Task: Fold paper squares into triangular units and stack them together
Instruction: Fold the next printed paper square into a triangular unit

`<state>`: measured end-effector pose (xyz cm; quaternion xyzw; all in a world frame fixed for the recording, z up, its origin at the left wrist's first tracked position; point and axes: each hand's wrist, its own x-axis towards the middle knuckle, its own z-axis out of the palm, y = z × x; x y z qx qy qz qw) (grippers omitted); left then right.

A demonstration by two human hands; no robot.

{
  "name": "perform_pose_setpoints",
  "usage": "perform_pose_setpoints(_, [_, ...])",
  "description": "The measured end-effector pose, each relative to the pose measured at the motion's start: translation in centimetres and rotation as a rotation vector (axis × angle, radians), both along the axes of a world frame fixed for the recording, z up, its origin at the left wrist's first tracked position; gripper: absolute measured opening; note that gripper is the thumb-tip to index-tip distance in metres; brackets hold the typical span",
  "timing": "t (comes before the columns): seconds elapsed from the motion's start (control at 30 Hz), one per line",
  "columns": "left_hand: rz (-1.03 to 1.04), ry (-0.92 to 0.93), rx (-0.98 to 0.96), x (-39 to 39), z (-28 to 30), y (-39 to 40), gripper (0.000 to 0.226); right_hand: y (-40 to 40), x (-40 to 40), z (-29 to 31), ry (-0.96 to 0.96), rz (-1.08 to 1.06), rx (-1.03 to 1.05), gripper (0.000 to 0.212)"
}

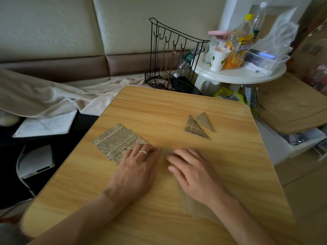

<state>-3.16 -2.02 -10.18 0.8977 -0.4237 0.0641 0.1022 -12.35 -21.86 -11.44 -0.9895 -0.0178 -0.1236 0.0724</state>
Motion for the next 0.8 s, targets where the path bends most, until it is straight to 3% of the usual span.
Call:
perform_pose_setpoints(0.27, [0.028,0.087,-0.056,0.7,0.2,-0.3,0.058,-2.7,0.2,0.3,0.066,-0.22,0.002,0.061])
perform_pose_setpoints(0.6, [-0.007,0.087,-0.173,0.9,-0.2,-0.9,0.052,-2.8,1.4,0.5,0.131,-0.259,-0.023,0.067])
perform_pose_setpoints(0.8, [0.285,0.066,-0.164,1.3,-0.5,0.1,0.049,-0.8,2.0,0.4,0.039,-0.27,0.019,0.057])
